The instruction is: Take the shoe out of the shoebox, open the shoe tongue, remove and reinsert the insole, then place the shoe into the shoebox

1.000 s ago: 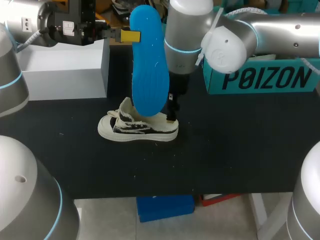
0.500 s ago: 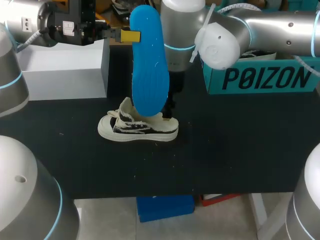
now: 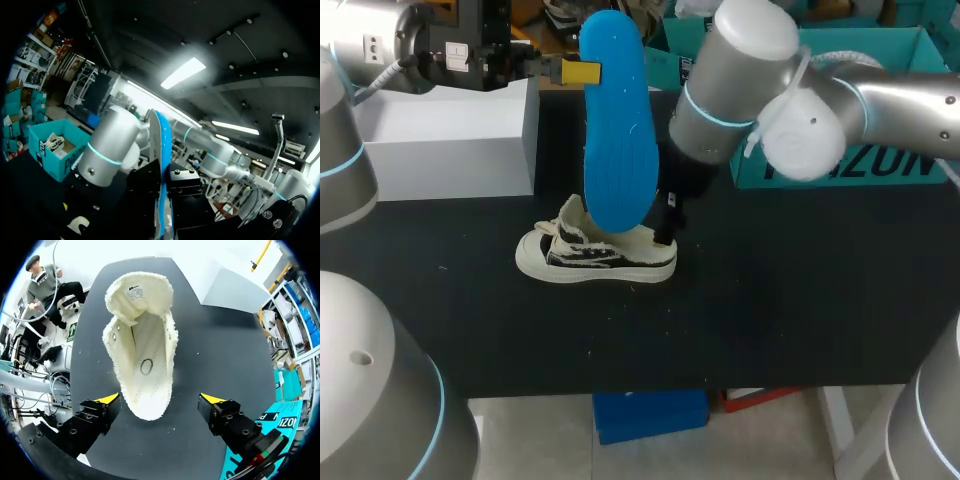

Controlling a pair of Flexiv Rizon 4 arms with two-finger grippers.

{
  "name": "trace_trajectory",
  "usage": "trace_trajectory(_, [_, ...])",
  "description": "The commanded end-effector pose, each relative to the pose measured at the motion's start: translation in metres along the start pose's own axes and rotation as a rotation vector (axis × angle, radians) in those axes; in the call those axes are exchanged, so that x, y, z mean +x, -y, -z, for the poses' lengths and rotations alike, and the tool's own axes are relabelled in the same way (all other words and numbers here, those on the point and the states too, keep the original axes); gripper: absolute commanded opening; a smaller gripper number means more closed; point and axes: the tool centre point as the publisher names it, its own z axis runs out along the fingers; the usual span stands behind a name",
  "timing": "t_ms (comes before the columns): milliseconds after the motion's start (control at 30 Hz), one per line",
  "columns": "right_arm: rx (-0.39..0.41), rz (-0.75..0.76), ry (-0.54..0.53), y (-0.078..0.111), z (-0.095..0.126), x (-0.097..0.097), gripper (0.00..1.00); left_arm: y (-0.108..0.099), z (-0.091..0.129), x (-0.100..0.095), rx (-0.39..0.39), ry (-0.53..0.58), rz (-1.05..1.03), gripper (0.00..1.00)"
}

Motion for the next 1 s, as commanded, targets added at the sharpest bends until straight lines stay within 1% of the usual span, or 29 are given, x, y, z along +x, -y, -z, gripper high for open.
trace_trajectory(33, [-0.128, 0.004, 0.015, 0.006, 0.000, 0.005, 1.00, -0.001, -0.002, 0.000, 0.002, 0.005, -0.001, 0.00])
trace_trajectory(333, [-0.257, -0.003, 0.025, 0.006, -0.003, 0.008, 1.00, -0.001, -0.002, 0.000, 0.002, 0.005, -0.001, 0.00])
trace_trajectory(433, [-0.322, -0.010, 0.035, 0.008, -0.004, 0.009, 1.00, -0.001, -0.002, 0.000, 0.002, 0.005, -0.001, 0.00])
trace_trajectory(733, [-0.412, -0.025, 0.044, 0.012, -0.009, 0.012, 1.00, -0.001, -0.002, 0.000, 0.002, 0.005, -0.001, 0.00])
trace_trajectory(900, [-0.491, -0.027, 0.055, 0.014, -0.013, 0.012, 1.00, -0.001, -0.002, 0.000, 0.002, 0.005, -0.001, 0.00])
trace_trajectory(1000, [-0.517, -0.032, 0.057, 0.014, -0.017, 0.012, 1.00, -0.001, -0.002, 0.000, 0.002, 0.005, -0.001, 0.00])
